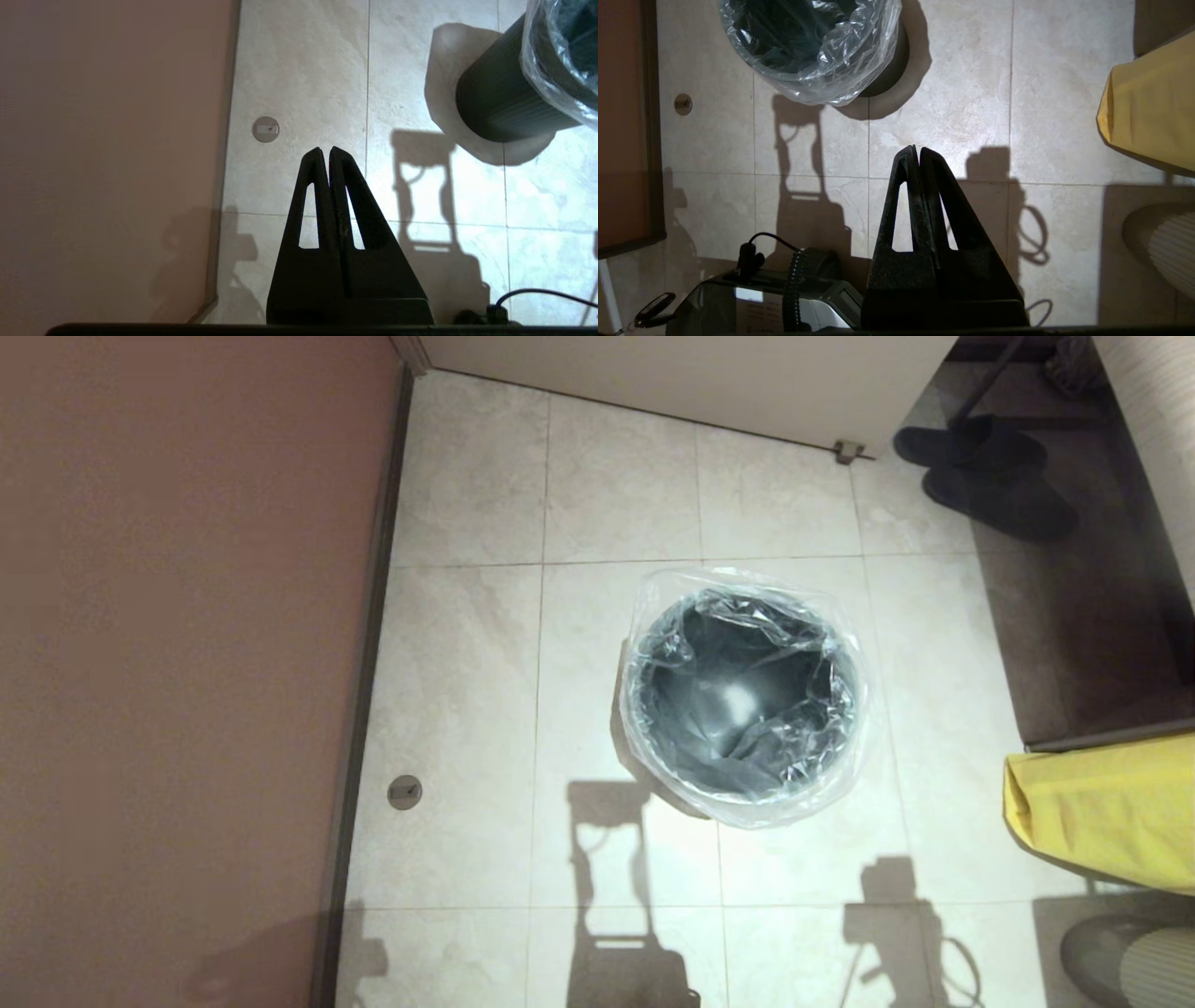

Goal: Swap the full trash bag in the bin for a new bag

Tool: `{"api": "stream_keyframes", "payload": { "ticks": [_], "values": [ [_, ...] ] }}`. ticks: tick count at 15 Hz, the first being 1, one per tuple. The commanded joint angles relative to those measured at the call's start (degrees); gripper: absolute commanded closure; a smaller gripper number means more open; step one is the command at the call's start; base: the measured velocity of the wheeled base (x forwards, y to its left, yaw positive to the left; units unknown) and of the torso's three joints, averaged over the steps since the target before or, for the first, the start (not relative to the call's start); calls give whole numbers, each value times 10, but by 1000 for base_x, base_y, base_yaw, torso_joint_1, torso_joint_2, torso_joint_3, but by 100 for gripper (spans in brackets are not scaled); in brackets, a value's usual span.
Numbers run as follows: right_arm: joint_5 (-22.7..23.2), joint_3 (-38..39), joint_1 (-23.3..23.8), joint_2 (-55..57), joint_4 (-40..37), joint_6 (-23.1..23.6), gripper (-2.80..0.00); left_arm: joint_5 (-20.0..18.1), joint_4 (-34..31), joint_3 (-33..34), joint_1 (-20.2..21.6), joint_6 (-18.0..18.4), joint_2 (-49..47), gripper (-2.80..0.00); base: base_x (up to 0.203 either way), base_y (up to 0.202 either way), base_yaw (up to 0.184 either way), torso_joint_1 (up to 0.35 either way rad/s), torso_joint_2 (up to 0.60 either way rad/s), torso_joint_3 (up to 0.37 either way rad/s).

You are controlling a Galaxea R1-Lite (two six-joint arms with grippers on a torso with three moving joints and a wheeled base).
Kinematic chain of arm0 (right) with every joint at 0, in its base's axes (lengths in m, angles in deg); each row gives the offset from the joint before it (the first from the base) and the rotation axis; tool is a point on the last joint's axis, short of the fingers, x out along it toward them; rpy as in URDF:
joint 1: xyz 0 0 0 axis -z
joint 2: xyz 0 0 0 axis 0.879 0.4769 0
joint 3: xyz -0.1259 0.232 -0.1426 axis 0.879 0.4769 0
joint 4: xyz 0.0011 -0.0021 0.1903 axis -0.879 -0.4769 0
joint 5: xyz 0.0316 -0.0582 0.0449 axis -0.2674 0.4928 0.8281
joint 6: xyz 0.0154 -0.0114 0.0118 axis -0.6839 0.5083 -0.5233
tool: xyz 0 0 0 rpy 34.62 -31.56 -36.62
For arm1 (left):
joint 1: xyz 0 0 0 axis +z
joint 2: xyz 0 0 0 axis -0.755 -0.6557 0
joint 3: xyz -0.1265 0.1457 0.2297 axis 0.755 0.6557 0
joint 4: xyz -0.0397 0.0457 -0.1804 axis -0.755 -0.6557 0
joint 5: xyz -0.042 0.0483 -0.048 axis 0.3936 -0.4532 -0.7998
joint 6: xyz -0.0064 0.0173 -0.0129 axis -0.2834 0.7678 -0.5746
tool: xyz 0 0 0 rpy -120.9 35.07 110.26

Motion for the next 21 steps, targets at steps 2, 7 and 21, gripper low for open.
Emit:
{"api": "stream_keyframes", "payload": {
  "ticks": [2, 7, 21],
  "values": [
    [2, 14, -8, -19, -3, 1, 0, 0, 4, 22, 0, 0, 0, 0, 0, 0, 0, 0, 0, 0],
    [-1, 67, -4, -126, -37, 61, 0, -8, 4, 24, 0, 7, 0, 0, 0, 0, 0, 0, 0, 0],
    [-126, 206, -2, -177, 74, 94, 0, -30, 3, 44, 0, 33, 0, 0, 0, 0, 0, 0, 0, 0]
  ]
}}
